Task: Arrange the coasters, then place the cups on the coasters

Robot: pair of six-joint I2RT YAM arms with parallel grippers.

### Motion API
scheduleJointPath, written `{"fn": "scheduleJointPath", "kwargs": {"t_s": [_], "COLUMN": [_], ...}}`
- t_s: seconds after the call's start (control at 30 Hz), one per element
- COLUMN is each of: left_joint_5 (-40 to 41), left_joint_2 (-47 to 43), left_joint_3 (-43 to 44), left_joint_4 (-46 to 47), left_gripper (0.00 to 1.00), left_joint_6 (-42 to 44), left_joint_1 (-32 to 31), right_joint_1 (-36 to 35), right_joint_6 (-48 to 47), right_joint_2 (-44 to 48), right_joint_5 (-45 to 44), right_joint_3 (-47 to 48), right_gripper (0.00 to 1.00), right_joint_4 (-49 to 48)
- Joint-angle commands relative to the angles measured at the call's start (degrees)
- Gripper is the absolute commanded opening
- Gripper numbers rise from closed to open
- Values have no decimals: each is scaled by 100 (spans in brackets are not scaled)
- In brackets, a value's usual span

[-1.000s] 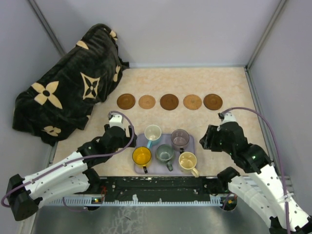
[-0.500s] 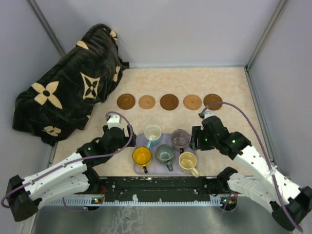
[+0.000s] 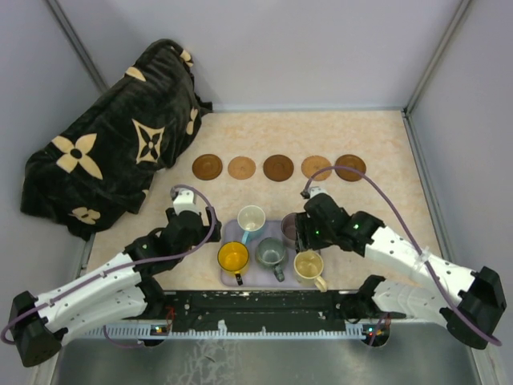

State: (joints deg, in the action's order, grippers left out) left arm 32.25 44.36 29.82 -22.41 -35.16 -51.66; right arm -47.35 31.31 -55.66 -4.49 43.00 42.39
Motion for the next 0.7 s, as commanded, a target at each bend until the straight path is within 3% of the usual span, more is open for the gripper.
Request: {"fn": "scheduleJointPath", "kwargs": {"t_s": [0.0,0.67], "left_joint_5": [130,310], "left_joint_2": [-71,-120], "left_joint_3": [-94,-193], "left_joint_4": [-44,-69], "left_gripper": [93,93], "left_joint_6": [-95,-44], "left_joint_1": [-25,-21], "right_joint_1": [-149,-373], "right_joint_6": [44,395], "right_joint_2": [-232,-1222], "right_joint_5": [-157,-544], "right_joint_3": [290,302], "right_gripper": [54,45], "right_joint_4": [-268,-384]}}
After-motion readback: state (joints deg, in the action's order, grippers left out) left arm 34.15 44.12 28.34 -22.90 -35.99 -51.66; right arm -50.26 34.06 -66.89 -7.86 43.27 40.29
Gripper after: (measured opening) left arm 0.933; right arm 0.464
